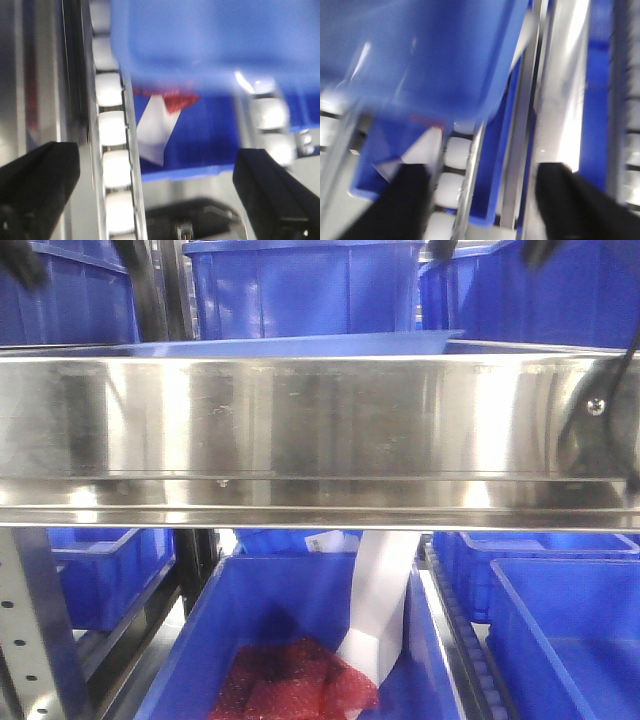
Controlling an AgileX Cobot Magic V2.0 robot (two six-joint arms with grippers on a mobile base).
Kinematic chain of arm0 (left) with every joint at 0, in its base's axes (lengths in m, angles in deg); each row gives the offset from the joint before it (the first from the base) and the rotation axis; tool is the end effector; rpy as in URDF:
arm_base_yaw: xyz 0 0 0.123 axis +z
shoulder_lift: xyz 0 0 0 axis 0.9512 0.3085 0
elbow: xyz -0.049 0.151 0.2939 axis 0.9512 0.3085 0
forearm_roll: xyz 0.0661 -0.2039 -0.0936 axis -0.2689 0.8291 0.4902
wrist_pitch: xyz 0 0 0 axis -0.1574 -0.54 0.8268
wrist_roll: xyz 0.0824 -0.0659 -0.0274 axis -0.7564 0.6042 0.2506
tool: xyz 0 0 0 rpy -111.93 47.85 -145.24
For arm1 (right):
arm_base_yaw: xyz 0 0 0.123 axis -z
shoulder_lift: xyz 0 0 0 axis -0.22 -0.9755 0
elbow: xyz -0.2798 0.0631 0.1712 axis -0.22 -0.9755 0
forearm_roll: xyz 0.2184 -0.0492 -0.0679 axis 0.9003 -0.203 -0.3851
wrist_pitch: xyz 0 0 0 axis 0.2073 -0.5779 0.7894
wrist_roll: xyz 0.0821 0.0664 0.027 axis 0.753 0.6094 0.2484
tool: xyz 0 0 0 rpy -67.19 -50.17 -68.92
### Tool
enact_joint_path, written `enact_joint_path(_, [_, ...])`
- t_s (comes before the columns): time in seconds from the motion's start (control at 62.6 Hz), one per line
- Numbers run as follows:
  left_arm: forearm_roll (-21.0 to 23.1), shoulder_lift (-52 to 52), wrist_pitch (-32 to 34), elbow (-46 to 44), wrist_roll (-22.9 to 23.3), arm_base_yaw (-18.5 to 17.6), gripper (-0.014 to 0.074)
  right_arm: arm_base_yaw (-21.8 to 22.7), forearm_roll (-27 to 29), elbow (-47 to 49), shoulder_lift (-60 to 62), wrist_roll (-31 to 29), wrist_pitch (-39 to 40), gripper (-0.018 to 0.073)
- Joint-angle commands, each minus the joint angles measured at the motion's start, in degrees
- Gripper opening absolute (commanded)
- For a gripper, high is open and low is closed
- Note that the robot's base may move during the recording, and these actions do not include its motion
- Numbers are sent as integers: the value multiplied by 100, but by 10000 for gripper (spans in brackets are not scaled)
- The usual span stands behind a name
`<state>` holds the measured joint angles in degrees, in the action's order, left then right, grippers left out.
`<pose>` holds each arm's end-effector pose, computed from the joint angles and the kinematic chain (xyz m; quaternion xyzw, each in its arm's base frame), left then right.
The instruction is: Grab blue tray and place on right shelf
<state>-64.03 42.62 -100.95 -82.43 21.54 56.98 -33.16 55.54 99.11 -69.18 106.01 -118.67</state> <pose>0.3510 -0.1080 0.4222 0.0938 0.9504 -0.1096 0.2755 0.3371 0.1203 0.4230 -0.0254 0.9350 0.0905 0.3420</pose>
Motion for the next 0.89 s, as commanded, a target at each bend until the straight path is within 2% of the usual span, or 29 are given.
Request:
enact_joint_path(0.0, [45,-813,383,19,-68,-64,439,-5,-99,76,690,-140,302,340])
enact_joint_path(0.128, [57,-1681,683,568,-68,-70,237,-5,-105,-398,1404,-339,374,102])
enact_joint_path(0.176, [66,-2010,763,840,-68,-70,153,-5,-105,-661,1680,-360,470,45])
enact_joint_path(0.303, [40,-2990,1060,1757,-68,-70,-57,-5,-105,-1634,2511,-545,956,50])
enact_joint_path(0.463, [39,-4312,1939,3131,-81,-70,-49,-5,-105,-3073,3659,-822,1840,50])
enact_joint_path(0.639, [39,-5713,2816,4646,-289,-70,-48,-5,-105,-4715,4884,-1110,2742,50])
enact_joint_path(0.878, [-18,-7583,4131,6433,-378,-70,-49,-5,-304,-6430,6694,-1131,3815,50])
